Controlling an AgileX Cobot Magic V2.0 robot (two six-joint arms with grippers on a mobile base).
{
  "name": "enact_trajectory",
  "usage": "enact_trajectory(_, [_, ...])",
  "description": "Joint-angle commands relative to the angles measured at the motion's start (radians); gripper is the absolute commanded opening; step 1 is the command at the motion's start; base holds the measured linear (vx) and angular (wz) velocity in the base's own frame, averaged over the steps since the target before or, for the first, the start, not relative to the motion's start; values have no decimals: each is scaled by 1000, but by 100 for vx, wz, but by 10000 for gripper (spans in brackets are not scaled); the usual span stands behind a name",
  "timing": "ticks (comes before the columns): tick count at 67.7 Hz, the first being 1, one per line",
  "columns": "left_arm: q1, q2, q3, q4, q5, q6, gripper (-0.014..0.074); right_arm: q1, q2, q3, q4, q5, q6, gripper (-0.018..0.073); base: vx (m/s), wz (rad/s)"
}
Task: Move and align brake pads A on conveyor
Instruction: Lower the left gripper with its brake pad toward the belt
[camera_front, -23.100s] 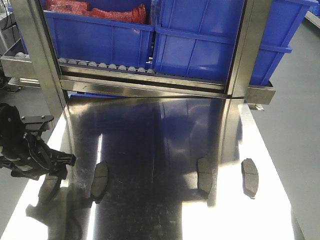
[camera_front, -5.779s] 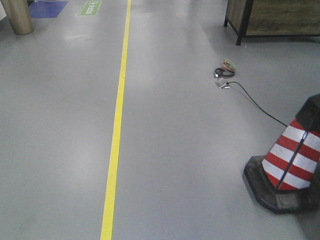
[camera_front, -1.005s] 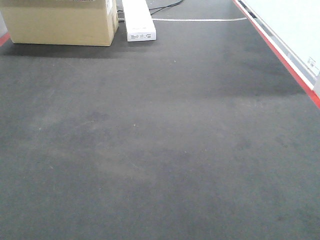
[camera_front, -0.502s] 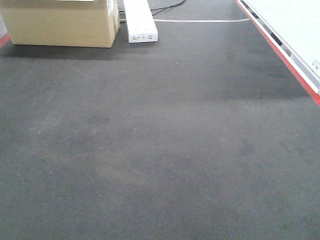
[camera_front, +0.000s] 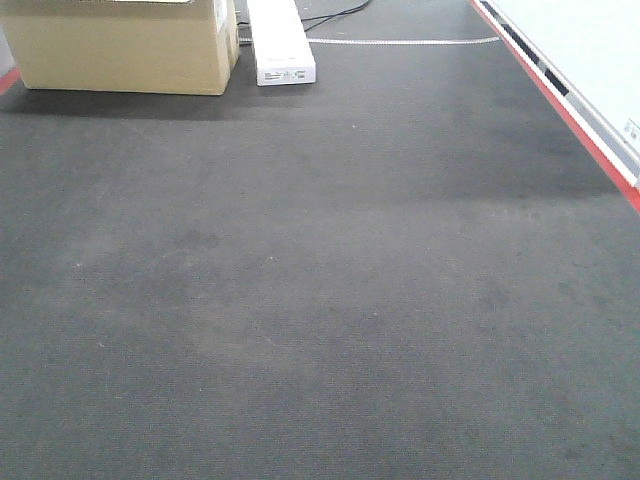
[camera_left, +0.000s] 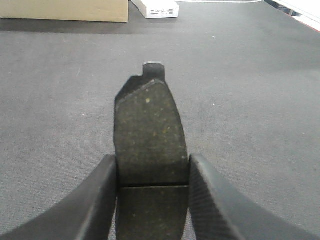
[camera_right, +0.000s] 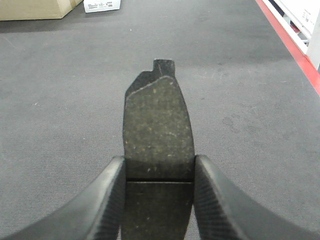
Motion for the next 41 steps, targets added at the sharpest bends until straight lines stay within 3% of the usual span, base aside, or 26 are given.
enact_trajectory(1, [-4,9,-29,-14,-100,-3,-6,-1,6,-33,-10,-92,-8,-7,0,0])
enact_trajectory(20, [-4,77,-58,-5,-81,-6,-3,-1,6,-33,-10,-92,-8,-7,0,0])
enact_trajectory(34, [-4,386,-230,-5,-15,-15,3,-1,6,-33,-10,-92,-8,-7,0,0])
enact_trajectory(41, [-4,560,-320,-5,7,-64,4,-1,6,-33,-10,-93,-8,-7,0,0])
